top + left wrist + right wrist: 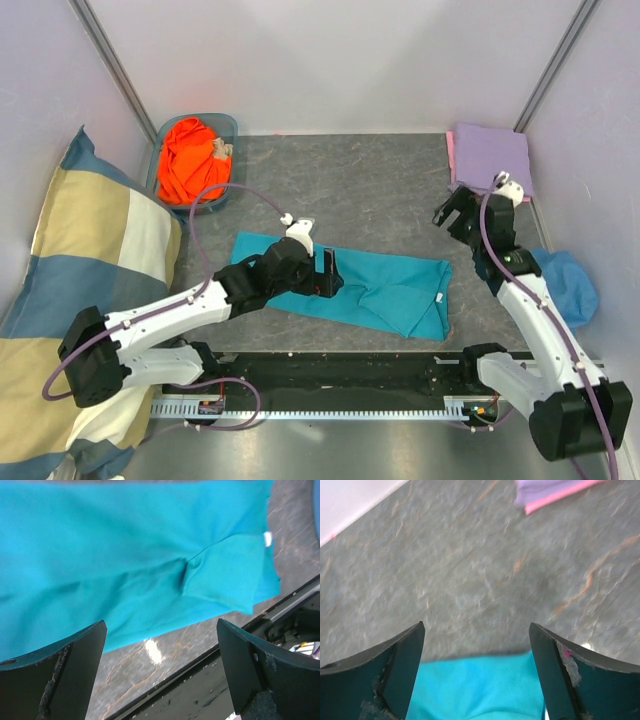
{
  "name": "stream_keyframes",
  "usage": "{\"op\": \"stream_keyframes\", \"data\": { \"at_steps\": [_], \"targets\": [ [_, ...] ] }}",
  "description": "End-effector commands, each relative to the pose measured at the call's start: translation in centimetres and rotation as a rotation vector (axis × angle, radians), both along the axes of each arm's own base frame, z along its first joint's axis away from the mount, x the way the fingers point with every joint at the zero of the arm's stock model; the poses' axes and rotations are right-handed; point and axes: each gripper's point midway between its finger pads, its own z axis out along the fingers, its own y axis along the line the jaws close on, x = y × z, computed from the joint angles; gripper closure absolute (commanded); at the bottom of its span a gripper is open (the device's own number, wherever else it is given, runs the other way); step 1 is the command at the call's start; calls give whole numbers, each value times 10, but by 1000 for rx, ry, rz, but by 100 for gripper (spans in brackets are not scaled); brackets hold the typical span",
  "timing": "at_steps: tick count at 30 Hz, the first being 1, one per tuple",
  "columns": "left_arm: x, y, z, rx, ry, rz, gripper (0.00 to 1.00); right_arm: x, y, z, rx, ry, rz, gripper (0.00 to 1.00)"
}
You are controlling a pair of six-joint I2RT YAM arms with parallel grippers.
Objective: Fold and stack the t-shirts
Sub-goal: Fold the other side of the tshirt into a rectangle, then rotate the tshirt 90 degrees
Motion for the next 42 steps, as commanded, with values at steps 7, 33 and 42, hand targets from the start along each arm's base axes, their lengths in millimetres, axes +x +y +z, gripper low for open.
{"op": "stream_keyframes", "data": {
  "at_steps": [7, 33, 42],
  "targets": [
    [53, -44, -11, 252, -169, -216, 0, -89, 16, -17, 112, 55, 87, 2],
    [127, -186, -48, -42, -172, -1068, 11, -137, 21, 3, 121, 51, 175, 2],
    [115, -182, -85, 2, -109, -1084, 11, -139, 23, 4, 132, 50, 181, 2]
  ]
}}
